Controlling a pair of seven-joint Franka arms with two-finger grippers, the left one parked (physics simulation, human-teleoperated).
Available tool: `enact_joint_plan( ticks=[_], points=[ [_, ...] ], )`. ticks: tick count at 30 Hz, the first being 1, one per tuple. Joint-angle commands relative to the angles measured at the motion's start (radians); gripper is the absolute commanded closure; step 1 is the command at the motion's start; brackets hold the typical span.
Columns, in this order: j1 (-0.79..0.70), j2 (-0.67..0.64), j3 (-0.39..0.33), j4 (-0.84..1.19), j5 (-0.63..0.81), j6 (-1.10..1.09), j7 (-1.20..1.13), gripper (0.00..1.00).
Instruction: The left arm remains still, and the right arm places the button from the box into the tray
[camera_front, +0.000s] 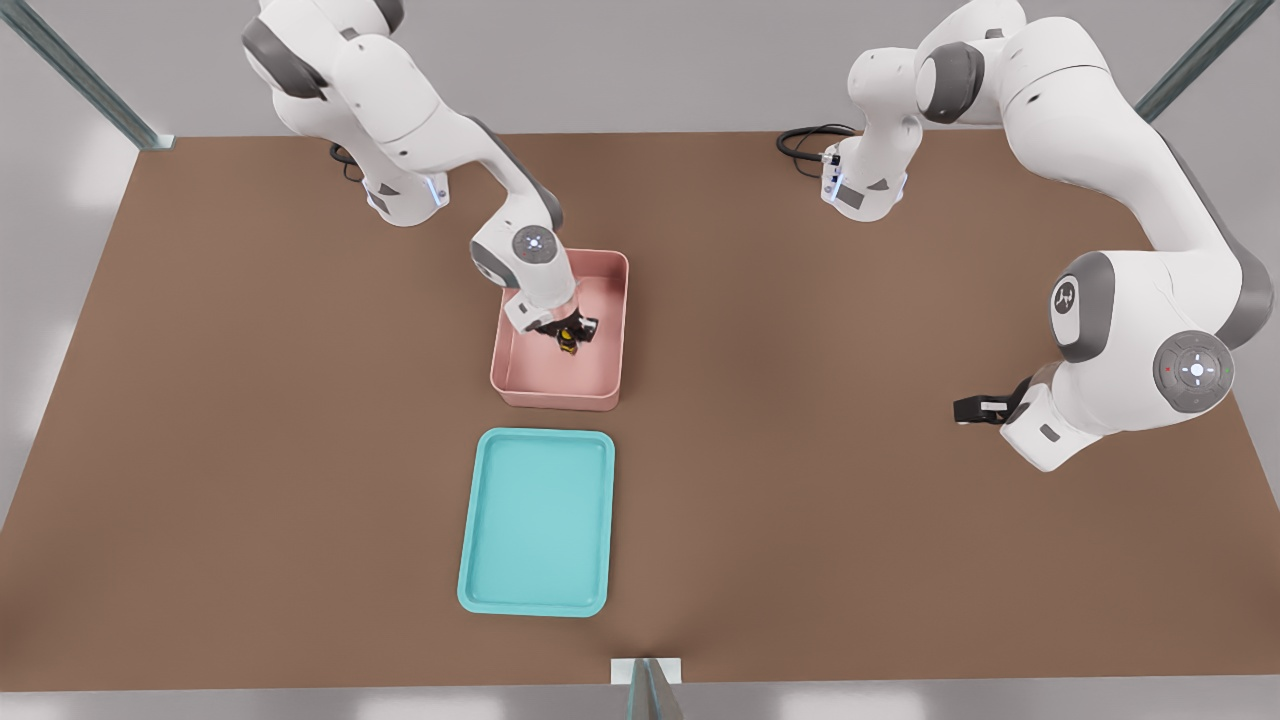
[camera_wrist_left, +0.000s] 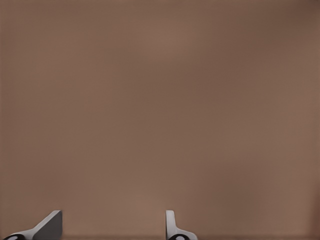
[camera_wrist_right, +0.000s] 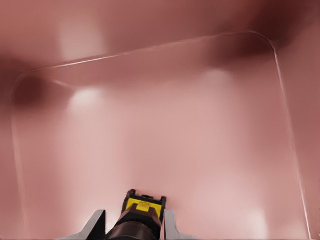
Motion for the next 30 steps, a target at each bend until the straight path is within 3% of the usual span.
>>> enact_joint_plan(
  ticks=[1, 3, 9, 11, 16, 19, 22, 27, 30],
  points=[
    [-0.006, -0.008, -0.001, 0.002, 0.000, -0.005, 0.056, 0.46],
    [-0.007, -0.008, -0.001, 0.004, 0.001, -0.011, 0.049, 0.53],
    [-0.019, -0.027, 0.001, 0.031, 0.033, -0.084, 0.008, 0.54],
    [-0.019, -0.057, 0.002, 0.069, 0.156, -0.166, -0.119, 0.54],
    [-0.045, -0.106, -0.011, 0.303, 0.232, -0.517, -0.291, 0.54],
    [-0.071, -0.097, -0.076, 0.404, 0.232, -0.588, -0.432, 0.54],
    [-0.121, -0.004, -0.113, 0.540, 0.232, -0.591, -0.547, 0.54],
    [-0.130, 0.317, -0.120, 0.896, 0.224, -0.571, -0.564, 0.54],
    [-0.151, 0.421, -0.123, 0.972, 0.224, -0.491, -0.644, 0.54]
  ],
)
